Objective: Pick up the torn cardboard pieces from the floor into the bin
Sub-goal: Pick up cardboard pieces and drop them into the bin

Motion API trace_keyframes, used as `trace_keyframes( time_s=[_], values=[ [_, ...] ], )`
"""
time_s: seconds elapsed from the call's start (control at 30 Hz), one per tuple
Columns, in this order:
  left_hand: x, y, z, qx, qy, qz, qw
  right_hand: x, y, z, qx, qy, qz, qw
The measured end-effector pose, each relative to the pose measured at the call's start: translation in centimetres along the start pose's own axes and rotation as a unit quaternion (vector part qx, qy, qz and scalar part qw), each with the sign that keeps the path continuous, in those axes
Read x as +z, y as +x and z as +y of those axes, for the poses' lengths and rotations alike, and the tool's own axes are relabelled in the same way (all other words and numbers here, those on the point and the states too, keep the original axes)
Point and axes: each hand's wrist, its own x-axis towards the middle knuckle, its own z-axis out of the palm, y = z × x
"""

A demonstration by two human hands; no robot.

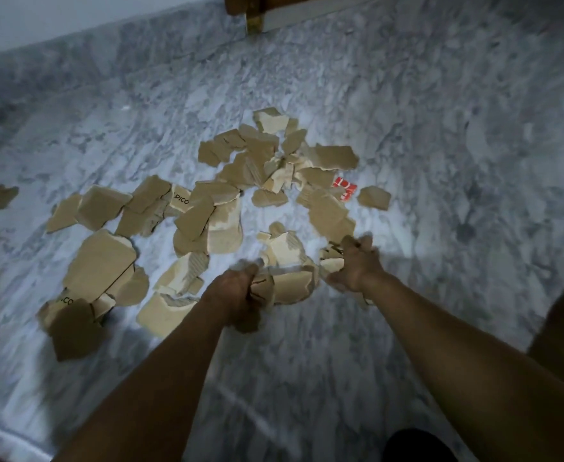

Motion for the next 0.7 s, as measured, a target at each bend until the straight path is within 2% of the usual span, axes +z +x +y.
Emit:
trace_keyframes(
  time_s=[0.1, 0.23, 0.37, 0.53, 0.63, 0.7],
  values=[
    [-0.9, -0.1, -0.1, -0.002, -0.043, -0.013, 0.999, 0.3, -0.2, 0.3, -0.032, 0.047, 0.038, 0.998],
    [-4.5, 1.8, 0.1, 0.009, -0.115, 0.001, 0.993, -0.4, 0.0, 1.1, -0.025, 0.091, 0.018, 0.995],
    [-6.7, 5.8, 2.6, 0.074, -0.016, -0.004, 0.997, -3.6, -0.1, 2.2, -0.024, 0.092, -0.04, 0.995],
    [-3.9, 8.5, 4.8, 0.095, 0.081, -0.015, 0.992, -7.2, -0.7, 3.6, -0.046, -0.002, -0.083, 0.995],
    [-3.5, 8.3, 4.7, 0.072, 0.025, 0.007, 0.997, -7.8, -1.2, 3.8, -0.044, -0.018, -0.098, 0.994],
    [-3.6, 8.0, 4.6, 0.058, -0.022, 0.023, 0.998, -7.8, -1.6, 3.2, -0.076, 0.005, -0.109, 0.991]
  ],
)
